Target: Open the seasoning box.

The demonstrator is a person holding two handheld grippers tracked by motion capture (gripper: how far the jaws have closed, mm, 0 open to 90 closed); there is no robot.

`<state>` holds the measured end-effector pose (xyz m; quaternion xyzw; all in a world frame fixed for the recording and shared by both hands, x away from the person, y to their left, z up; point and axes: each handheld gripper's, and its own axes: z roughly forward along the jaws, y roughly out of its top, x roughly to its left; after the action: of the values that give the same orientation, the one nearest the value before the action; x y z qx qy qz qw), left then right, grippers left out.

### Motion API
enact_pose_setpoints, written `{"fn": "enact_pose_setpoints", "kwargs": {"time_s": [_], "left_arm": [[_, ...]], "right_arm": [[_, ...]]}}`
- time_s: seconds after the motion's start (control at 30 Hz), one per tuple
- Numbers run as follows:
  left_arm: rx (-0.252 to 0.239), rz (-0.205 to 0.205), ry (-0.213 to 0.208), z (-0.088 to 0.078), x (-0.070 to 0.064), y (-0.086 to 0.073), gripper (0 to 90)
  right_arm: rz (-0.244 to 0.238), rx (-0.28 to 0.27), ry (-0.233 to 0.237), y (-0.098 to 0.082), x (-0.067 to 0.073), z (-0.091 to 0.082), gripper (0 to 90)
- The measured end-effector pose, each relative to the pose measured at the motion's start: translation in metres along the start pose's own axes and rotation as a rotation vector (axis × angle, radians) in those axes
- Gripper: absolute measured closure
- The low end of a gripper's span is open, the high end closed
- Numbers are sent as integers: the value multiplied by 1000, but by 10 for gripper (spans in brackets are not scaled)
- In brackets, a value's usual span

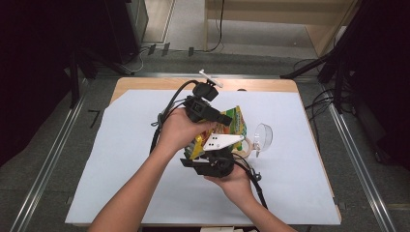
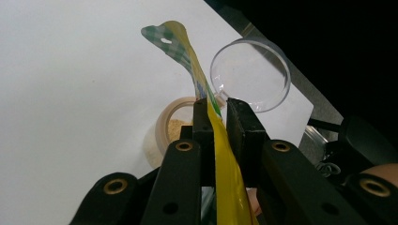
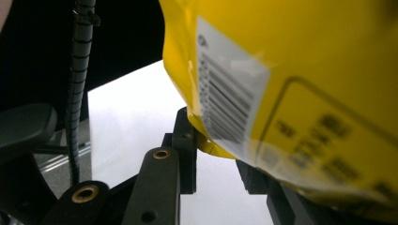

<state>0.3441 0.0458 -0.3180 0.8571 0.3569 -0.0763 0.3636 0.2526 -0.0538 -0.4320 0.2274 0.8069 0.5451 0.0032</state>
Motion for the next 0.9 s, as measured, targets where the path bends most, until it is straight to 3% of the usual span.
{"fn": "enact_pose_setpoints", "kwargs": {"time_s": [0.4, 0.57, 0.9], "left_arm": [[-1, 1, 1, -1, 0, 0, 830], [-5, 4, 3, -1, -1, 0, 830], [34, -21, -1, 4, 4, 0, 827]], "right_arm": [[-8, -2, -2, 1, 0, -1, 728], [-33, 1, -18, 1, 0, -1, 726], [8, 2, 8, -1, 1, 1, 725]]}}
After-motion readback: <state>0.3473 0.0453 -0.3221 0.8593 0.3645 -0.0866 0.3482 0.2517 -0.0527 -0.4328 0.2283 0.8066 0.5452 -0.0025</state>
